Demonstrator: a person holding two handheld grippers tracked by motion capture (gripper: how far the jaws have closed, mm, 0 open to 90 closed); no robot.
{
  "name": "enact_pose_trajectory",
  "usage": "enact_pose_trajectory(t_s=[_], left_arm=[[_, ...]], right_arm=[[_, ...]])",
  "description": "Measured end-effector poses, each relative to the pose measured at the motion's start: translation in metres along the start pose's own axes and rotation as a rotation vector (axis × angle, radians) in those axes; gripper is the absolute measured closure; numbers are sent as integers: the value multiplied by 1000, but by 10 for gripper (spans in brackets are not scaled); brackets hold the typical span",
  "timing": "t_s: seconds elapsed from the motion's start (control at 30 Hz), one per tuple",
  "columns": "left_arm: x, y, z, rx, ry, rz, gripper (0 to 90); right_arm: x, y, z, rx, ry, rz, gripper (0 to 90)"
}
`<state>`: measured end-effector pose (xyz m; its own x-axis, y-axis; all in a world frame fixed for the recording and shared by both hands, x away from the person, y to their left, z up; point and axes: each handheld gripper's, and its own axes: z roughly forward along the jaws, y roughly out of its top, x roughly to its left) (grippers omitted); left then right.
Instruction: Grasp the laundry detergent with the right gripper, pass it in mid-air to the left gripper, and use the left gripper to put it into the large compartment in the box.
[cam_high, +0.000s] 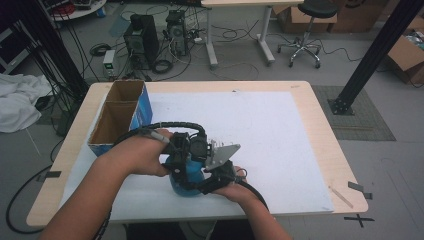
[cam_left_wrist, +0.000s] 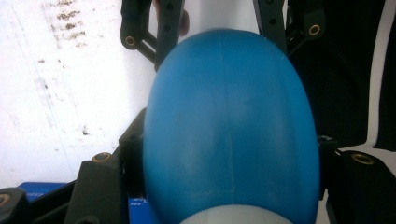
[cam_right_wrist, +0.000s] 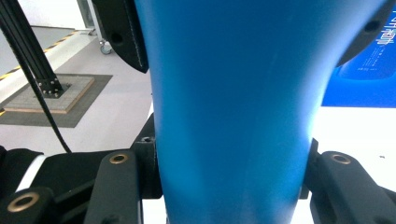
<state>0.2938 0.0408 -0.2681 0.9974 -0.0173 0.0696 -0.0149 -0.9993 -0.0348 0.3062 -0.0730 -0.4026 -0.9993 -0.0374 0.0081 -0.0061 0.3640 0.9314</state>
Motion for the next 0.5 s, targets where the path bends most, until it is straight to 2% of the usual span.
enact_pose_trajectory(t_s=[0.07,0.17,0.27,0.4,0.5], left_arm=[[1,0,0,2,-9,-15,388],[0,3,-4,14,0,-15,393],[-1,5,-6,17,2,-23,394],[0,10,-11,30,22,-10,394],[2,14,-12,32,29,-4,394]], right_arm=[[0,0,0,-3,6,0,465],[2,1,-1,-4,-14,-6,453],[2,3,-4,-9,-6,-13,446],[1,7,-8,7,-31,-32,437],[0,7,-12,-5,-42,-31,431]])
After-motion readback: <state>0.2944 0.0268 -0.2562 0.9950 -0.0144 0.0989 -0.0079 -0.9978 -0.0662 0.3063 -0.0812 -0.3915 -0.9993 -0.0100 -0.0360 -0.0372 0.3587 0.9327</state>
